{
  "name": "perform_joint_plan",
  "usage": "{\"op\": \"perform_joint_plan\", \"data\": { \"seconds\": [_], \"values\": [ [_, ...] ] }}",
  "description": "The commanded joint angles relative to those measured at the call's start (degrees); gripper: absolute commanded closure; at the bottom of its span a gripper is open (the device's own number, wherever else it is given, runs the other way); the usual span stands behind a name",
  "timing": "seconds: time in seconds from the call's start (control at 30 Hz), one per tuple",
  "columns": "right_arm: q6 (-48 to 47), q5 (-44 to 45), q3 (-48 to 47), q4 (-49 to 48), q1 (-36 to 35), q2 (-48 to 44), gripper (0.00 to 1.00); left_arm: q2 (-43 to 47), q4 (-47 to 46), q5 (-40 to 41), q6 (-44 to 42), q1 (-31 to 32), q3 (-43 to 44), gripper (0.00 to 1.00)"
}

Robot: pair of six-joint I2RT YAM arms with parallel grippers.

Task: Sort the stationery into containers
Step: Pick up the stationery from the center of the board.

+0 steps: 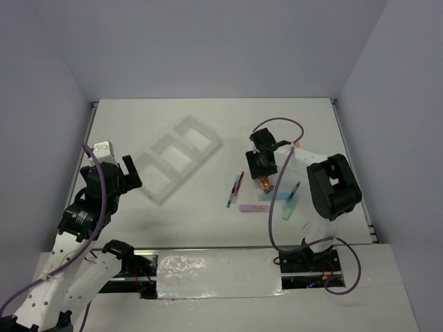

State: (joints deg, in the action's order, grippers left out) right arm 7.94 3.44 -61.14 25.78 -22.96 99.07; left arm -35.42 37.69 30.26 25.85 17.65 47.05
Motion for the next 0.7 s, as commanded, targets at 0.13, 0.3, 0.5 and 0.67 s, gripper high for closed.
{"op": "perform_joint_plan", "data": {
  "seconds": [0.13, 0.3, 0.5, 0.67],
  "values": [
    [-3.29, 4.73, -6.43, 0.15, -2.00, 6.23, 0.67, -0.35, -2.27, -2.84, -1.06, -0.34, 1.20, 0.01],
    [-5.48, 6.06, -16.34, 0.76, -4.19, 2.45, 0.77, -0.70, -2.54, -3.45, -1.32, -0.34, 1.21, 0.01],
    [-15.67, -12.98, -36.09, -0.56, -8.68, 8.14, 0.76, -0.79, -2.54, -3.54, -1.41, -0.34, 1.38, 0.01],
    [-14.54, -14.87, -48.27, -4.32, -9.82, 19.57, 0.76, -0.35, -2.54, -3.36, -1.41, -0.34, 1.12, 0.01]
  ]
}}
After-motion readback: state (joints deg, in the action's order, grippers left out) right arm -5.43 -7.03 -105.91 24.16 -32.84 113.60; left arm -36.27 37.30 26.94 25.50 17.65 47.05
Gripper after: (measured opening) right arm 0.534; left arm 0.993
